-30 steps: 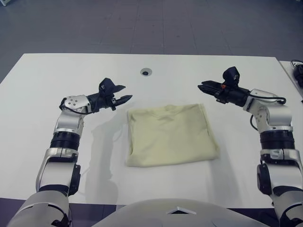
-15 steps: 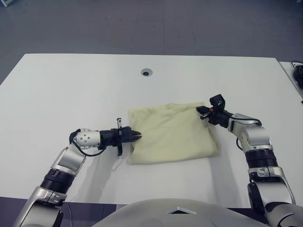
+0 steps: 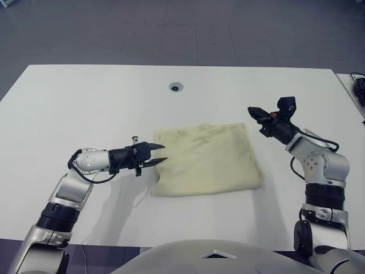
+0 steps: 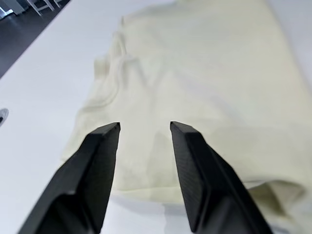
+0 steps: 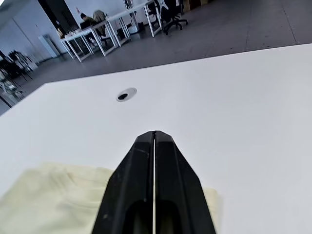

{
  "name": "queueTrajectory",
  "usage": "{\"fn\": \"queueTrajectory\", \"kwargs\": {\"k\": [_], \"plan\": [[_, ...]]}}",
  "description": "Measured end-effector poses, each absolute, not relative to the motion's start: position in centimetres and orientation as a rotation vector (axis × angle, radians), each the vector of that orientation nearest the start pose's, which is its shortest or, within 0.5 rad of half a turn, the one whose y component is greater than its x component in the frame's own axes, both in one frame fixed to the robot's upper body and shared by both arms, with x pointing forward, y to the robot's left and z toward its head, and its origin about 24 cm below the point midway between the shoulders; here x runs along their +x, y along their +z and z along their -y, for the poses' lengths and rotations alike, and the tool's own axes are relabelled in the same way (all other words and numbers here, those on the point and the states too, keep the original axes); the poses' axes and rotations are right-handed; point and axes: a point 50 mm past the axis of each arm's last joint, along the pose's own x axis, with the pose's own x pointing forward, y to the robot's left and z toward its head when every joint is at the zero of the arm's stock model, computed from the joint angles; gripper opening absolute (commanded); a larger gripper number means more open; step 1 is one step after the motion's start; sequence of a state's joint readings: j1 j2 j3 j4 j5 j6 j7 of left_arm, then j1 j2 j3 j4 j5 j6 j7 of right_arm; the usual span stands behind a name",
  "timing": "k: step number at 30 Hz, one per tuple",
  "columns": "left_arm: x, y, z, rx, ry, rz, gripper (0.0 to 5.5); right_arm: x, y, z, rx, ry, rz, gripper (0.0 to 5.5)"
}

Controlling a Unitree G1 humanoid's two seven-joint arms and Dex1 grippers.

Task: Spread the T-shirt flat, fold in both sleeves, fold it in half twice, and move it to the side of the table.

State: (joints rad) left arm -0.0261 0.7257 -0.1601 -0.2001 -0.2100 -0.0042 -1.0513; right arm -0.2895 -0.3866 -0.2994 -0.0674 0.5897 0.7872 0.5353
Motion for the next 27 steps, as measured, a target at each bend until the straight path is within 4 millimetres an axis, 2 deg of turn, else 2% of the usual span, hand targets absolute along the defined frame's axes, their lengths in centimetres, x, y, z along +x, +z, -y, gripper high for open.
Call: {"fn": "queueTrajectory", "kwargs": {"k": [2,5,6,9,12,15,19,23,25,27], "plan": [[20.8,8.5,-18.1,0.503,-1.304,-0.175,2.86,27.4,11.2,21.6,0.335,0.546,-0.264,0.0],[20.3,8.1,-18.3,0.523,-1.322,-0.22,3.46,24.9,10.3,21.4,0.304,0.619,-0.362,0.0],[20.2,7.5,-18.4,0.559,-1.321,-0.242,3.6,23.4,9.8,21.5,0.281,0.659,-0.419,0.0],[20.0,5.8,-18.9,0.596,-1.325,-0.31,4.19,20.7,8.7,21.5,0.226,0.717,-0.536,0.0],[19.7,5.3,-19.1,0.566,-1.319,-0.318,4.69,18.6,6.8,21.7,0.203,0.724,-0.659,0.0],[19.3,4.9,-19.0,0.516,-1.323,-0.33,5.27,17.8,5.2,22.3,0.177,0.687,-0.715,0.0],[19.5,4.8,-19.2,0.505,-1.324,-0.337,5.36,17.8,4.8,22.5,0.156,0.703,-0.717,0.0],[20.8,5.9,-19.7,0.513,-1.288,-0.329,5.36,17.4,5.2,22.6,0.16,0.735,-0.718,0.0],[21.8,8.2,-20.3,0.467,-1.276,-0.298,5.36,17.2,5.7,22.2,0.178,0.769,-0.721,0.0],[22.8,11.4,-21.4,0.45,-1.286,-0.265,5.36,17.5,7.3,21.6,0.183,0.82,-0.681,0.0]]}}
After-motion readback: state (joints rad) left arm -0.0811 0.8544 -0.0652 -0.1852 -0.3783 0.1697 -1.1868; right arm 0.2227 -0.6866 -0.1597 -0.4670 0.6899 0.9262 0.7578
